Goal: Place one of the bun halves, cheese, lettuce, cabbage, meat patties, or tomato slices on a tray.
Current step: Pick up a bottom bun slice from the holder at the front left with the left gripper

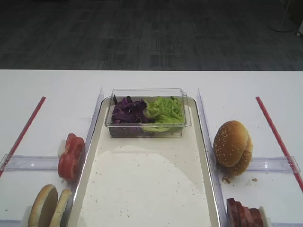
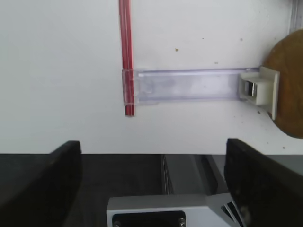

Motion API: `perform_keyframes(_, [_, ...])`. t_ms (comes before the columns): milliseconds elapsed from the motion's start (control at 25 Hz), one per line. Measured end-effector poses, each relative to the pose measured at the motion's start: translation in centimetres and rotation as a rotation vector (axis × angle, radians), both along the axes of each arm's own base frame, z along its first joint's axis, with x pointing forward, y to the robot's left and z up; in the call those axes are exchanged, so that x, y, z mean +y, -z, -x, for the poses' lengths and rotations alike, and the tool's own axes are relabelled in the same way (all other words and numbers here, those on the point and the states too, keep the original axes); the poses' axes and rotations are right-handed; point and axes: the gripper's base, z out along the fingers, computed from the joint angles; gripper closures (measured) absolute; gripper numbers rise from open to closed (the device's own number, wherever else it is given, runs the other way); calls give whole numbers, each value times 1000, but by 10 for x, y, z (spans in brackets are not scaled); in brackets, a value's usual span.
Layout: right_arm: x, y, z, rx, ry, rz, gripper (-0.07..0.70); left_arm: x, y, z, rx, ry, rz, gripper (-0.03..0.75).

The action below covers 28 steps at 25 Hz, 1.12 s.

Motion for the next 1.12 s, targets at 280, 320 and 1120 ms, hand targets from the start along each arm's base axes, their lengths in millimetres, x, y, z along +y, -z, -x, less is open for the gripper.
perform_keyframes(280, [0, 0, 0, 0, 0, 0, 61, 2, 2, -17, 33, 8, -27, 150])
perform_keyframes(320, [0, 0, 0, 0, 0, 0, 61, 2, 2, -17, 31, 8, -27, 150])
perform_keyframes(1120, [0, 0, 0, 0, 0, 0, 61, -45, 1, -14, 15, 18, 71, 150])
